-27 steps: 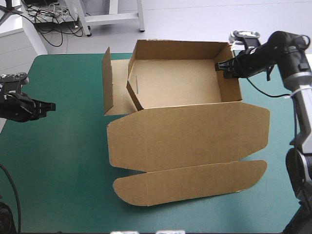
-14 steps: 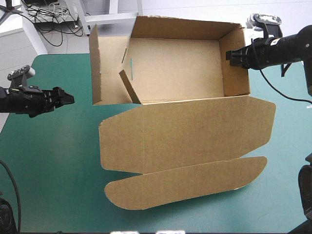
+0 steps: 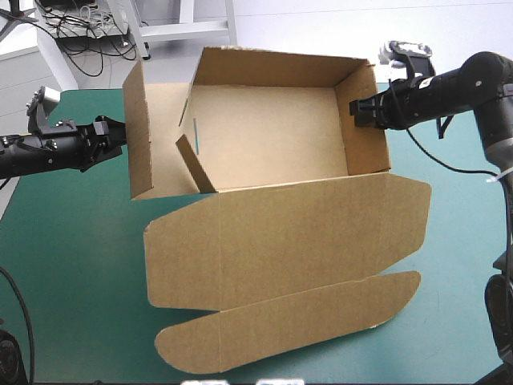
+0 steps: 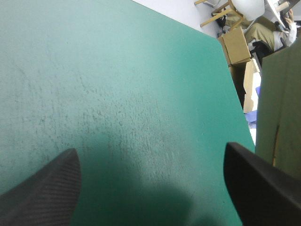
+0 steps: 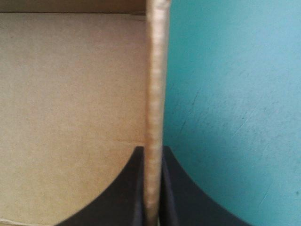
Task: Fold the box
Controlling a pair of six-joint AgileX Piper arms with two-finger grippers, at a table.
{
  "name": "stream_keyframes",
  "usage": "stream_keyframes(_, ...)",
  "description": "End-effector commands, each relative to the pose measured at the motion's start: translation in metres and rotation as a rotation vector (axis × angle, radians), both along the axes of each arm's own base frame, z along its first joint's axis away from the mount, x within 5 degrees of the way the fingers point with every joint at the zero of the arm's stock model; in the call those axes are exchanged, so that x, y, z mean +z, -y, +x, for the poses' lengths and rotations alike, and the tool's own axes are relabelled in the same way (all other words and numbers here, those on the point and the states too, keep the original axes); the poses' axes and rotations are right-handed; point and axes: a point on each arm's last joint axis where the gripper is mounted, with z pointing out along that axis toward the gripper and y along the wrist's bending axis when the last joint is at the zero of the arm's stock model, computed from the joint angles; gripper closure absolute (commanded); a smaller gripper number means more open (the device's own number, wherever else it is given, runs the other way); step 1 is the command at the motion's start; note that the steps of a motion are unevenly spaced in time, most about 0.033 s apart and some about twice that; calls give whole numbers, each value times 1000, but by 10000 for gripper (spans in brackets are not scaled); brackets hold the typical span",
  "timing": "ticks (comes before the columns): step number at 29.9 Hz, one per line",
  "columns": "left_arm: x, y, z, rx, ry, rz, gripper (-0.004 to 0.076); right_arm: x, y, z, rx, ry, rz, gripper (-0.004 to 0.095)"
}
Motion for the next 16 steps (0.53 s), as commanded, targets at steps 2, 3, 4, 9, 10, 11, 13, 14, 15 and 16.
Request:
stream_keyframes(2, 30, 13, -26, -59, 94, -30, 134, 18, -13, -11, 8, 87, 78, 909)
stream_keyframes(3, 32, 14, -29, -59, 102, -20, 134, 16, -15, -9, 9, 79, 80, 909)
stream_keyframes(4, 35, 15, -33, -59, 113, -11, 134, 14, -17, -7, 15, 73, 80, 909)
stream_keyframes(9, 48, 21, -52, -59, 167, 17, 134, 5, -32, 2, 18, 56, 109, 908)
stream_keyframes(10, 51, 22, -56, -56, 174, 23, 134, 4, -36, 3, 21, 58, 113, 908)
stream_keyframes(11, 53, 23, -60, -55, 183, 32, 134, 3, -41, 4, 25, 63, 126, 908)
stream_keyframes(13, 57, 25, -67, -54, 202, 49, 134, 1, -52, 6, 40, 72, 136, 908)
stream_keyframes(14, 58, 26, -69, -53, 207, 52, 134, 0, -57, 7, 43, 76, 142, 908)
stream_keyframes(15, 60, 27, -72, -53, 215, 56, 134, 0, -62, 7, 44, 82, 150, 908)
stream_keyframes(16, 62, 28, -75, -54, 224, 59, 134, -1, -65, 8, 47, 87, 153, 908)
